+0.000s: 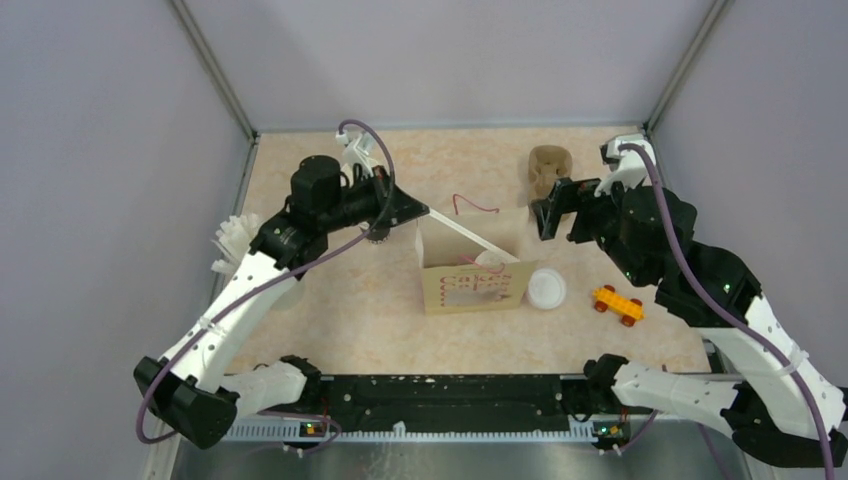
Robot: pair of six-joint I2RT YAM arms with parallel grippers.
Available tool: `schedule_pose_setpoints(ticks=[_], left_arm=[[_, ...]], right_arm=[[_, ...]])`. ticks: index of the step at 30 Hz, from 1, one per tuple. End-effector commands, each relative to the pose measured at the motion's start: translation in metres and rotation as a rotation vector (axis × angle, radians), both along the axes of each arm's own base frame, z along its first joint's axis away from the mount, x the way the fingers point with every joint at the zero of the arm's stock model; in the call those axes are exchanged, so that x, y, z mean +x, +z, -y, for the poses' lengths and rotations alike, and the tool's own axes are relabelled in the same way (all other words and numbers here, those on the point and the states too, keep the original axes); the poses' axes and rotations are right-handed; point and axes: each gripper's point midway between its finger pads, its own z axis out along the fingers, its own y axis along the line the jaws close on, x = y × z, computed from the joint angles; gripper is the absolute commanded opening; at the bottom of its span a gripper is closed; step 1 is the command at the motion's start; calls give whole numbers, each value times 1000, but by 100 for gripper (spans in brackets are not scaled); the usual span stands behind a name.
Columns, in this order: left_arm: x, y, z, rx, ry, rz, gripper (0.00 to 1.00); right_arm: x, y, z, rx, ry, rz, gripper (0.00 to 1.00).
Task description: Pack the takeout coffee
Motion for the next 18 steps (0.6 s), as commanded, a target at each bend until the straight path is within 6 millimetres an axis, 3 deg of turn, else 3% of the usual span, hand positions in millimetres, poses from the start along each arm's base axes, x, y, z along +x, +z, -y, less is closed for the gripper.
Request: schedule_pose_setpoints(ticks=[1, 7, 12, 18], left_arm=[[22, 16, 17, -65, 34, 107, 0], [20, 1, 42, -45, -26, 67, 8], [17, 11, 36, -32, -10, 94, 29], [11, 44, 22, -3, 14, 187, 63]], right_arm=[[-5, 4, 4, 70, -16, -15, 93], [-5, 9, 7, 74, -31, -3, 93], [-3, 13, 9, 73, -40, 10, 93], [-1, 8, 3, 80, -40, -18, 93]])
